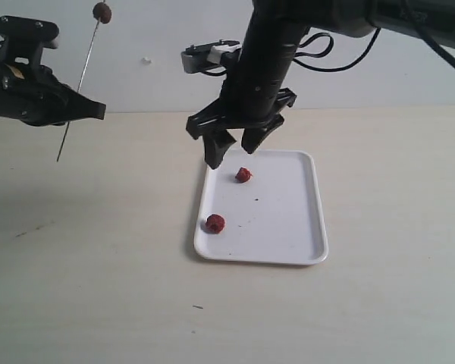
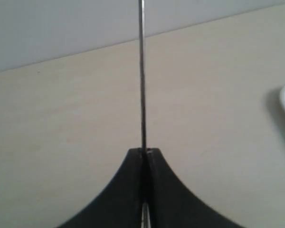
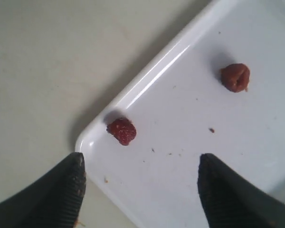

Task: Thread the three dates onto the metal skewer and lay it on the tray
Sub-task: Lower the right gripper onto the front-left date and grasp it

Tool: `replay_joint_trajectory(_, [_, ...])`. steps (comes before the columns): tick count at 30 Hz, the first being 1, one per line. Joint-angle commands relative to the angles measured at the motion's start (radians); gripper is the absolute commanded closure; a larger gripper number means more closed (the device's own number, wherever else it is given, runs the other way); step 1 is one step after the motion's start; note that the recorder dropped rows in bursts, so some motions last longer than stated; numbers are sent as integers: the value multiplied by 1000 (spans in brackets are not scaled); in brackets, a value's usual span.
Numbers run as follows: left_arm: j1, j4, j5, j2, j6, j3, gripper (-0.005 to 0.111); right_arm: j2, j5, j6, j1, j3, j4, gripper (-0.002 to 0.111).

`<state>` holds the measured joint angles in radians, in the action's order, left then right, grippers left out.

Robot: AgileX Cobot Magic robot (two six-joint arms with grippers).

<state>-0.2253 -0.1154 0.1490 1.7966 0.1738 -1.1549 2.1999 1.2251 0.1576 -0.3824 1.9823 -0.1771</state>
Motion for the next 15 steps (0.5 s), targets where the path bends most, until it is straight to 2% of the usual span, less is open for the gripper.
replay_joint_trajectory(1, [10, -2, 31, -9, 5, -11, 107, 14, -4, -158, -71, -5, 137, 44])
replay_joint_trajectory(6, [6, -2, 41, -9, 5, -11, 107, 57, -4, -252, -106, -5, 177, 44])
replay_joint_trajectory(15, [6, -2, 55, -9, 5, -11, 107, 120, -4, -330, -106, -5, 19, 44])
